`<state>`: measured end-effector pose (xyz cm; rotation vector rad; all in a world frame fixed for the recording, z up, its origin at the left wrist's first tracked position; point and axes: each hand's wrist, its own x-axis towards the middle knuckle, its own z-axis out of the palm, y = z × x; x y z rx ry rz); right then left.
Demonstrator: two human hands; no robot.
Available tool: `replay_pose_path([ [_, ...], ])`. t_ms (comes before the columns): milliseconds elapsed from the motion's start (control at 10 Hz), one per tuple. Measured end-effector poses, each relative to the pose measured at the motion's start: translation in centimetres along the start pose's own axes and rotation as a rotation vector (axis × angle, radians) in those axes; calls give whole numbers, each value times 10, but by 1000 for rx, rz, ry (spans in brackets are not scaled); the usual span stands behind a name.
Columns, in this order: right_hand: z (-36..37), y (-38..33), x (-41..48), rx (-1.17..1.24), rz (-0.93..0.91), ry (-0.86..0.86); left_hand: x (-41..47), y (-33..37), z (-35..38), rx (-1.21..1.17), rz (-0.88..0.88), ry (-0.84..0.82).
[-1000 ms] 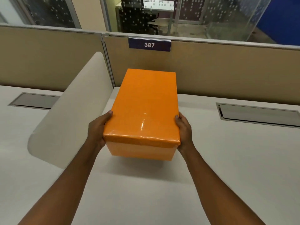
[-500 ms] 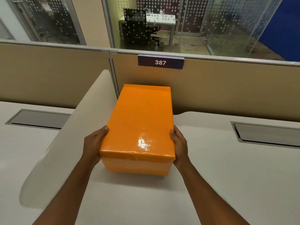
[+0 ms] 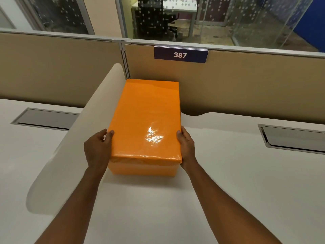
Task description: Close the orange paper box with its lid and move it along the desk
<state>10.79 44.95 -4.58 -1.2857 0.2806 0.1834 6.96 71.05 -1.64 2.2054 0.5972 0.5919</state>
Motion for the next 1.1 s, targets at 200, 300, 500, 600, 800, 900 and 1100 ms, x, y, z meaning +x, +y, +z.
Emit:
replay_pose_path([
  [200,8,1,5,-100,-14,25,-6,7,-5,24,212,57],
  [300,16,-2,6,-180,-27,47,-13,7,8,302,268,-68],
  [500,24,-7,9,-303,-28,26,-7,5,13,467,322,-101],
  [600,27,-11,9,-326,-12,11,-4,3,14,501,316,-119],
  [800,29,-26,3,-594,46,-37,-6,17,10,512,250,-199],
  [900,18,-31,-8,-631,22,7,-26,38,2,362,315,-126],
  [1100,-33,-22,-36,-799,-41,148,-102,86,25,169,553,-163],
])
